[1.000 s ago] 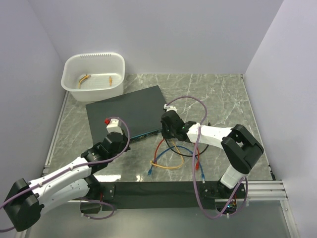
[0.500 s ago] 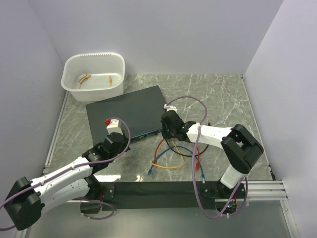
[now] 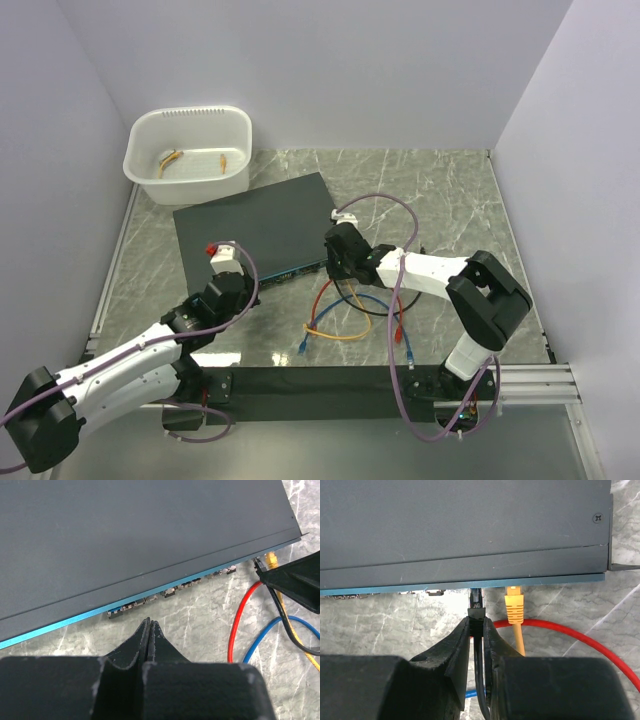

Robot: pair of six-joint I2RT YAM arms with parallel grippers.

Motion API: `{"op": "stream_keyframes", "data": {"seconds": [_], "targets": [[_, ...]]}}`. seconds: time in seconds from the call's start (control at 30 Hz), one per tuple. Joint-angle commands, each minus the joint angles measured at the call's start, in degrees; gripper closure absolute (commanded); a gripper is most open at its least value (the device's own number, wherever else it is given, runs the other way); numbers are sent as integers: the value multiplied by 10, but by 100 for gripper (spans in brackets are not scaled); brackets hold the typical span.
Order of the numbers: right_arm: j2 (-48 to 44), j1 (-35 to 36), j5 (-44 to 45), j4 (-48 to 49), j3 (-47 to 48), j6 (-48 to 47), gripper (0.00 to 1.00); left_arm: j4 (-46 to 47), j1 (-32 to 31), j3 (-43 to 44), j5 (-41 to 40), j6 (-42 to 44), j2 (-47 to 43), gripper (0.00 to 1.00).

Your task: Insert the plug into the switch port

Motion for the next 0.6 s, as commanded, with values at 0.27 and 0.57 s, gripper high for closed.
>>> {"op": "stream_keyframes", "data": {"seconds": [0.27,0.57], "targets": [[-42,6,77,48,16,14,100,25,1,0,-10,-3,-1,99],[-18,16,89,60,16,15,100,27,1,-1,-10,-3,-1,99]]}}
